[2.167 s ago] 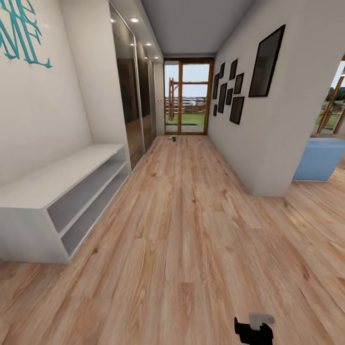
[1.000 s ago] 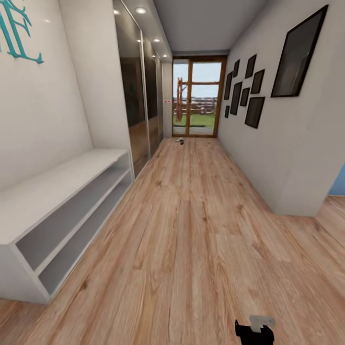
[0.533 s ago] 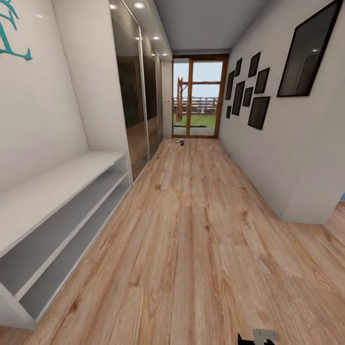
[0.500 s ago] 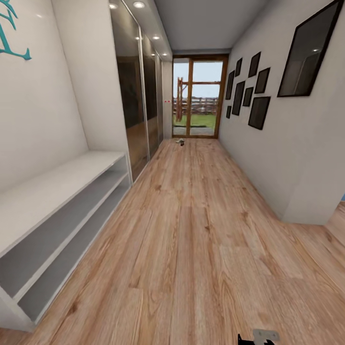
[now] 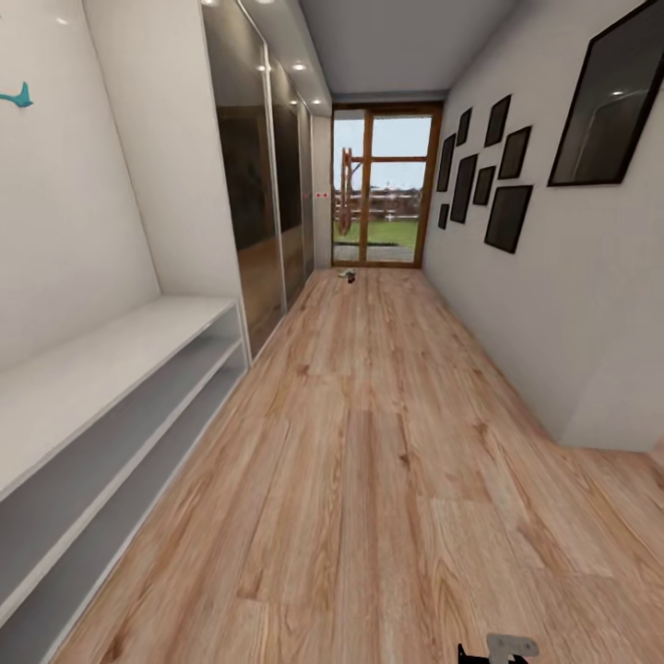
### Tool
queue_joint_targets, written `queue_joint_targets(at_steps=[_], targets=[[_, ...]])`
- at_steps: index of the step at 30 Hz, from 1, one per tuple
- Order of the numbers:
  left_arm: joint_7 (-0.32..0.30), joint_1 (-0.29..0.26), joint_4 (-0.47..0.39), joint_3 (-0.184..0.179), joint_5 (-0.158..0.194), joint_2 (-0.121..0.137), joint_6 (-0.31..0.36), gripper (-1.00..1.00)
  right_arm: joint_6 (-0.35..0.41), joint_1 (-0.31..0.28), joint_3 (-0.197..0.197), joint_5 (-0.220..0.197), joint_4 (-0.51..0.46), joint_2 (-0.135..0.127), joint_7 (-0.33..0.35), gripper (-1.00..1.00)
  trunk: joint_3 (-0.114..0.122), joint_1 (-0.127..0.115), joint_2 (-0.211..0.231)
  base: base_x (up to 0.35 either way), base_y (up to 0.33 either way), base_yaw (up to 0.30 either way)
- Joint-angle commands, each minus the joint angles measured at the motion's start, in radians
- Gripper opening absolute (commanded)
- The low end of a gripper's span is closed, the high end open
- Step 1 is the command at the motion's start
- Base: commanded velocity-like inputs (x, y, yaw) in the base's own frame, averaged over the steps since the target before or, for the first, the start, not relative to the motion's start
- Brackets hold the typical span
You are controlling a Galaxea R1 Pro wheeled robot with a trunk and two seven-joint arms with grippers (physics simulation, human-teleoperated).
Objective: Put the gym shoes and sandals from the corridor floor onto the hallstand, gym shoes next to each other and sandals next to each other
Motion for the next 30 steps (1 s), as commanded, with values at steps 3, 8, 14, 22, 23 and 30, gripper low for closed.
queue_joint_targets(at_steps=[3,8,14,22,23,30], targets=[[-0.001,-0.001,0.001,0.001,0.003,0.0,-0.003,1.0,-0.003,0.0,0.009,-0.01,0.001,0.0,-0.001,1.0,-0.001,0.0,0.0,0.339,0.0,0.0],[-0.001,-0.001,0.001,-0.001,0.002,0.0,-0.003,1.0,-0.003,0.0,0.009,-0.01,0.001,0.0,-0.001,1.0,-0.001,0.0,0.0,0.339,0.0,0.0],[-0.001,-0.001,0.001,-0.001,0.002,-0.001,-0.003,1.0,-0.003,0.0,0.009,-0.01,0.001,0.0,-0.001,1.0,-0.001,0.0,0.0,0.339,0.0,0.0],[-0.001,-0.001,0.001,-0.001,0.002,-0.001,-0.003,1.0,-0.003,0.0,0.009,-0.01,0.001,0.0,-0.001,1.0,-0.001,0.0,0.0,0.339,0.0,0.0],[-0.001,-0.001,0.001,-0.002,0.002,-0.002,-0.003,1.0,-0.003,0.0,0.009,-0.01,0.001,0.0,-0.001,1.0,-0.001,0.0,0.0,0.339,0.0,0.0],[-0.002,-0.001,0.001,-0.002,0.002,-0.002,-0.003,1.0,-0.003,0.0,0.009,-0.01,0.001,0.0,-0.001,1.0,-0.001,0.0,0.0,0.339,0.0,0.0]])
